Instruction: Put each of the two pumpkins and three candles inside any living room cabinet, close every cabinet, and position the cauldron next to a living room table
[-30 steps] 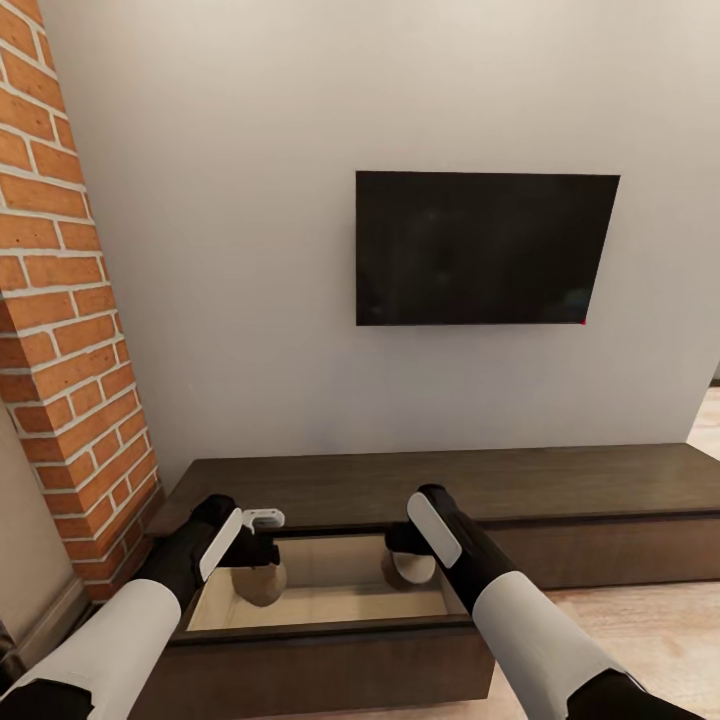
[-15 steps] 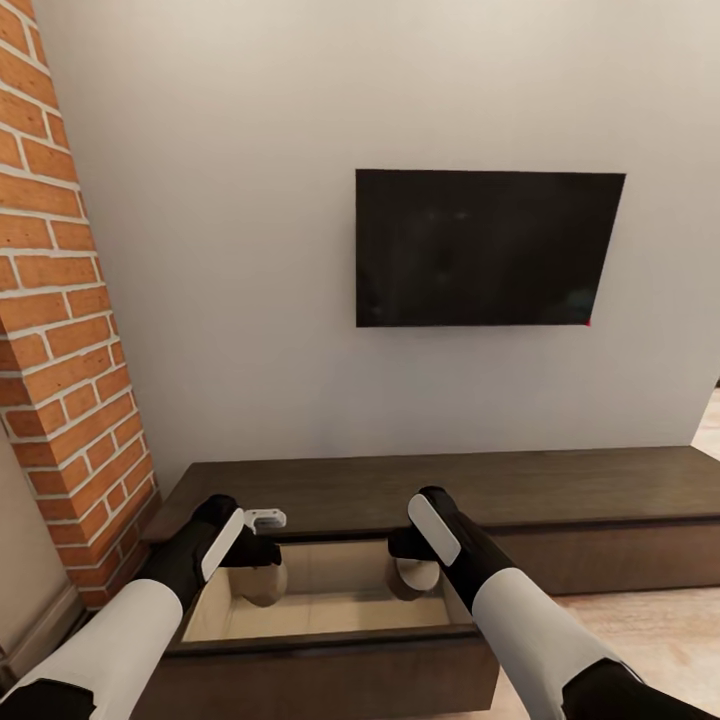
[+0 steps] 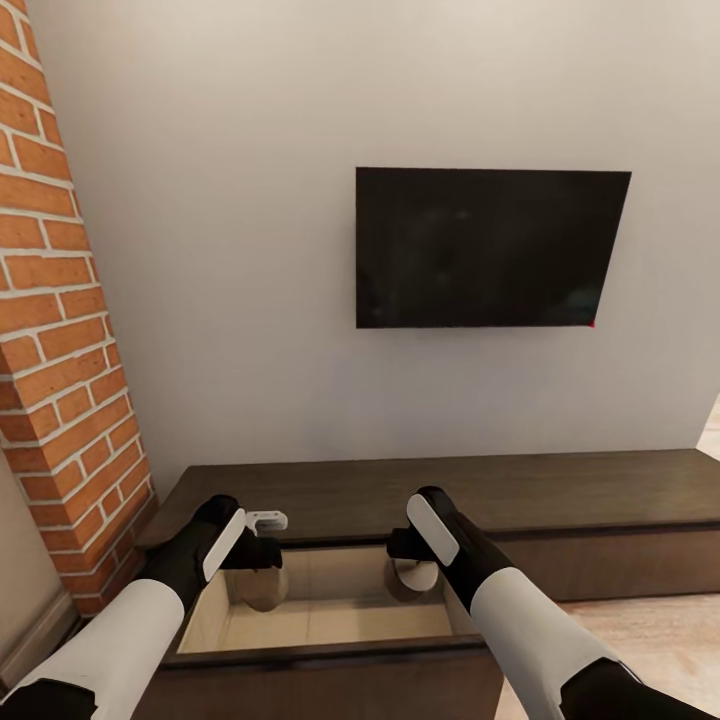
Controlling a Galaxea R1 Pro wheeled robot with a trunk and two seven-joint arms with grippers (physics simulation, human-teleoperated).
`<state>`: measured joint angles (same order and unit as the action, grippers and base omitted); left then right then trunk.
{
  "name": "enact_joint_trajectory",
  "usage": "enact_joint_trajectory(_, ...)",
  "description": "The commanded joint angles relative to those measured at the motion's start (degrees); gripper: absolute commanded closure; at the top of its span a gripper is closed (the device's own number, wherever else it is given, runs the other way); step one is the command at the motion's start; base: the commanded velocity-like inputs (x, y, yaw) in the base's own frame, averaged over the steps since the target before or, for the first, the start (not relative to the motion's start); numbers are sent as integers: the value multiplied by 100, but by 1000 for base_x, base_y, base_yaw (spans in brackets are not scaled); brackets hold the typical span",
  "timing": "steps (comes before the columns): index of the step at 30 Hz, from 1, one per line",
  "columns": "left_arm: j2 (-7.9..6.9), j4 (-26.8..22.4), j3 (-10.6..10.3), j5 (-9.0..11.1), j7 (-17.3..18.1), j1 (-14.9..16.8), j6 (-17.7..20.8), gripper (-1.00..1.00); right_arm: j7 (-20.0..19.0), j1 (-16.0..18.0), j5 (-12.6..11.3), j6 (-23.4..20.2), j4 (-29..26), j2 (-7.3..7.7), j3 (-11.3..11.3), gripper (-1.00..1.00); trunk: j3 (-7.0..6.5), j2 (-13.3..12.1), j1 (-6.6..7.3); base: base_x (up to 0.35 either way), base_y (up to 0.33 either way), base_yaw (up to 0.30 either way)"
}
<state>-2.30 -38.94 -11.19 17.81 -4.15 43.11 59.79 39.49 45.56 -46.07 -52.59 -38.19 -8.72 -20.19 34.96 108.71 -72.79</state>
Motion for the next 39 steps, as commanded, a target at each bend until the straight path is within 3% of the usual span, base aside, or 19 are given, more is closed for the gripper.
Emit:
enact_joint_trajectory(1,-6,-7,-32,57,-42,4,19,100,58,5,-60,-5,-5,2,-20,100,7,3,0,30,0,0)
enact_joint_trajectory(15,0,-8,-32,55,-42,4,21,100,51,5,-60,-7,-5,2,-20,100,7,3,0,5,0,0)
enact_joint_trajectory(30,8,-8,-32,56,-51,4,21,100,48,5,-60,-12,-12,-3,-20,100,276,605,-329,0,0,0)
enact_joint_trajectory(39,68,-8,-40,49,-51,4,21,100,-360,5,-44,-24,-4,1,-28,100,437,966,-527,0,0,0)
